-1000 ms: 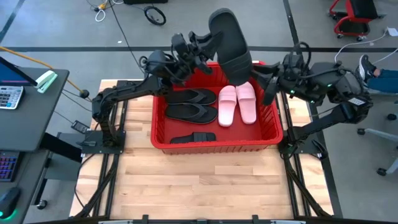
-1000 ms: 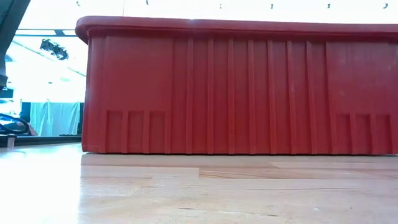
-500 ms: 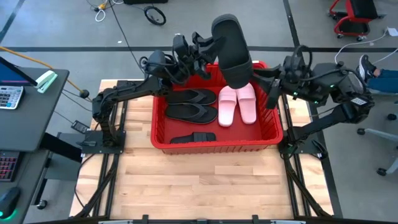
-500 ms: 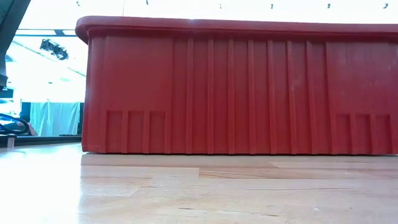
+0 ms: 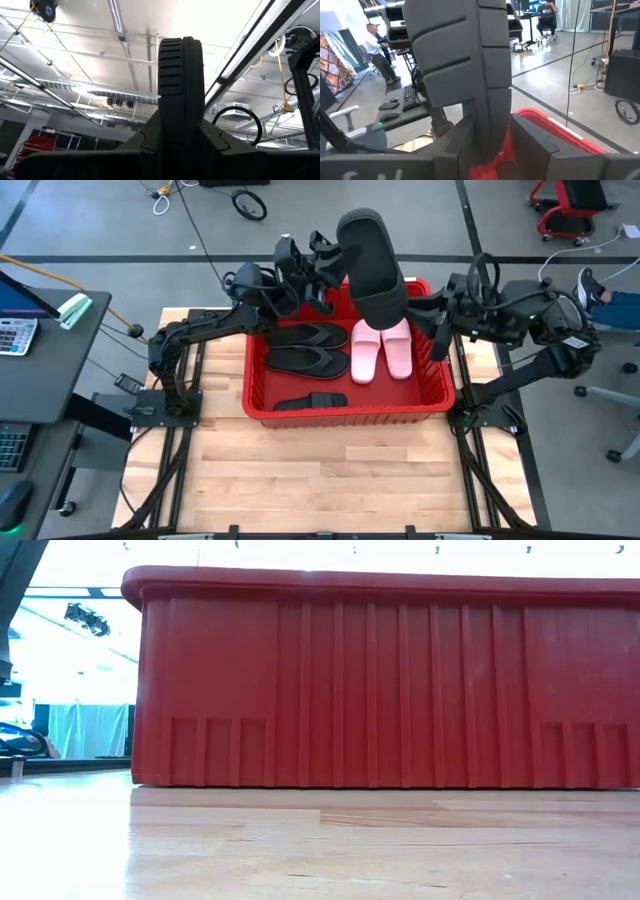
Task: Pick and place slides into bin
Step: Put the other black pair slides into the bin
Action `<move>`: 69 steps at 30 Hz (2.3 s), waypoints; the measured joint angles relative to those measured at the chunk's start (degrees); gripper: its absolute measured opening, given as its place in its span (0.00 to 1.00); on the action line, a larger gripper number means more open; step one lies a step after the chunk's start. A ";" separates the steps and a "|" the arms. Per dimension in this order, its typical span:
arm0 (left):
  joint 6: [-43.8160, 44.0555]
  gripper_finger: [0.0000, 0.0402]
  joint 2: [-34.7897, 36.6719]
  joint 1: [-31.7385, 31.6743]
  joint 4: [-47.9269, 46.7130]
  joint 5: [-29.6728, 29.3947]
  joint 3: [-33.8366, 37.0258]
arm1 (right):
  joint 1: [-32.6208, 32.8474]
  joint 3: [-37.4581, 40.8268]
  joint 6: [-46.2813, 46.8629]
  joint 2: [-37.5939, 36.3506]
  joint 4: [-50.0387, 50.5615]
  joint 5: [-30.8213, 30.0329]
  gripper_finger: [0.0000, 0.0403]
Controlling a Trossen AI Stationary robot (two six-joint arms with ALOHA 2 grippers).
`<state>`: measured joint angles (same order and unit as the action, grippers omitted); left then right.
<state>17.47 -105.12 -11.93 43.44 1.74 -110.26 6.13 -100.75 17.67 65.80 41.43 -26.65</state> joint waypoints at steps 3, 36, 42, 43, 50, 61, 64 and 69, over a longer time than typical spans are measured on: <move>0.00 0.18 0.02 0.34 0.07 1.04 0.00 | 0.00 0.00 -1.14 0.81 -0.09 2.32 0.33; 3.39 0.61 0.98 -3.03 -9.32 6.00 0.00 | 0.00 0.00 14.70 -3.97 32.97 13.93 0.13; 7.41 0.56 0.97 -3.38 -29.09 19.72 0.00 | 0.02 0.00 12.32 -3.97 37.67 18.67 0.13; 7.47 0.55 0.94 -3.31 -32.84 20.86 0.00 | 0.02 0.00 12.46 -3.84 38.40 19.34 0.13; 6.29 0.51 0.96 -3.29 -43.34 22.95 -0.02 | 0.02 0.00 12.92 -2.49 43.42 21.61 0.13; 3.82 0.51 0.90 -3.25 -49.06 28.35 -0.01 | 0.00 0.00 12.80 -0.55 45.72 24.17 0.13; 2.71 0.52 0.92 -3.44 -54.90 28.36 0.00 | 0.00 0.00 12.81 -0.53 46.35 24.39 0.13; 2.39 0.54 0.96 -2.82 -58.15 28.50 -0.02 | 0.00 0.00 12.97 0.18 47.30 24.60 0.13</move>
<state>19.86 -104.16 -14.75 -14.71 30.24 -110.28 6.13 -100.75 30.64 65.98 88.73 -2.05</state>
